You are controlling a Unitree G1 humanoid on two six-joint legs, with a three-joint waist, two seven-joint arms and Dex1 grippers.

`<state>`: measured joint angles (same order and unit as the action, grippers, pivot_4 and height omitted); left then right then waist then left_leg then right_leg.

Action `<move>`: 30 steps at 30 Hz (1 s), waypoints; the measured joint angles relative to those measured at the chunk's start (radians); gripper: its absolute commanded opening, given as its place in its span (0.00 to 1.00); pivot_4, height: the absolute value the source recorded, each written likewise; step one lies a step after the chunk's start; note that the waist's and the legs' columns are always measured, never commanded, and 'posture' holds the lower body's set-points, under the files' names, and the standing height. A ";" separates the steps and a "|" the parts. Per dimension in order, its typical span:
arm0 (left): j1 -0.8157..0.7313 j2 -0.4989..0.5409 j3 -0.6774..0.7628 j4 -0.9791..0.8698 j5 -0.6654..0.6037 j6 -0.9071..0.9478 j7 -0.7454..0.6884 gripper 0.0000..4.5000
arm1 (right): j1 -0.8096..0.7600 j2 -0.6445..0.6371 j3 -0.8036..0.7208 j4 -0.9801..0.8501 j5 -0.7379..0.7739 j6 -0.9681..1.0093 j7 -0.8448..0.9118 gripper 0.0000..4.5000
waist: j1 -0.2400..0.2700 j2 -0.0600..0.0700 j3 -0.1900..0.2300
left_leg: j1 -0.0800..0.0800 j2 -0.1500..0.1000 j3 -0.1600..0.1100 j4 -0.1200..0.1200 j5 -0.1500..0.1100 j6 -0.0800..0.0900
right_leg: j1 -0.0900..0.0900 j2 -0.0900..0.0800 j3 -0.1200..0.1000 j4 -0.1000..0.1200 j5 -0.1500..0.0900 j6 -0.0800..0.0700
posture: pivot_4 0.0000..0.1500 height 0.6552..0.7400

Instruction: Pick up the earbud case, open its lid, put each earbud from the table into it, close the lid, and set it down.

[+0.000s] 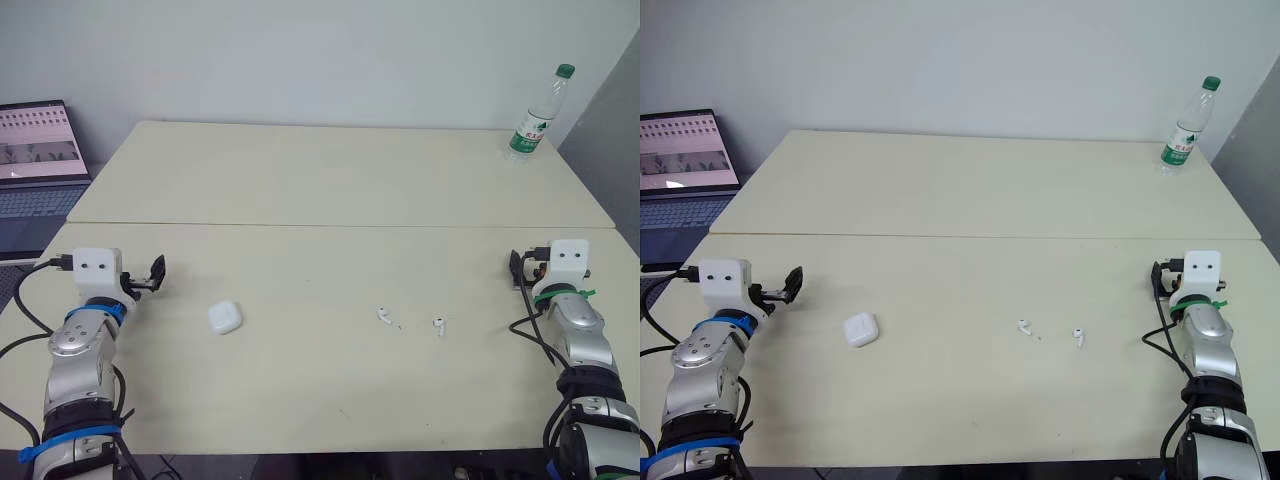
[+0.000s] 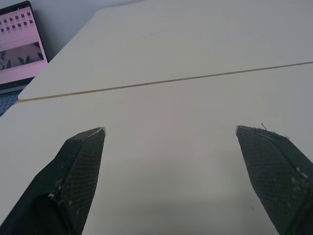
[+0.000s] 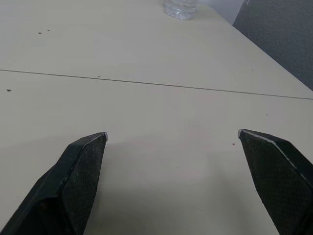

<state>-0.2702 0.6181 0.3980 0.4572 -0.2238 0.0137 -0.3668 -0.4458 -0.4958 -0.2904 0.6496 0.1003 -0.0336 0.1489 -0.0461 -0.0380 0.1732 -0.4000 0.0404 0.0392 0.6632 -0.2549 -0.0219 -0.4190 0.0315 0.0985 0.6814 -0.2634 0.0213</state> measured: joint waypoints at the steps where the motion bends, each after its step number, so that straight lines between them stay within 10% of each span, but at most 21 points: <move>1: 0.000 0.004 0.000 0.000 -0.002 0.000 -0.005 1.00 | 0.000 0.000 0.000 0.000 0.000 0.000 0.000 1.00 | 0.000 0.000 0.000 | 0.000 0.000 0.000 0.000 0.000 0.000 | 0.000 0.000 0.000 0.000 0.000 0.000 | 1.00 1.00; 15: 0.025 0.244 -0.076 -0.317 -0.264 0.324 -0.559 1.00 | -0.120 -0.004 0.128 -0.065 0.037 0.025 0.328 1.00 | -0.019 0.001 0.000 | 0.000 0.000 0.001 -0.001 0.000 0.000 | -0.001 0.001 -0.002 0.000 0.000 0.000 | 1.00 1.00; 30: 0.119 0.387 -0.285 -0.378 -0.189 0.318 -0.937 1.00 | -0.121 -0.006 0.440 -0.721 0.363 0.493 0.928 1.00 | -0.005 0.002 0.001 | -0.001 0.002 -0.004 0.000 0.000 0.000 | -0.001 0.002 -0.006 0.001 -0.003 -0.005 | 1.00 1.00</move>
<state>-0.1510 1.0049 0.1125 0.0791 -0.4125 0.3318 -1.3041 -0.5671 -0.5018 0.1497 -0.0715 0.4637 0.4594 1.0766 -0.0512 -0.0363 0.1739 -0.4009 0.0419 0.0351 0.6633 -0.2550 -0.0219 -0.4199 0.0330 0.0921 0.6820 -0.2668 0.0162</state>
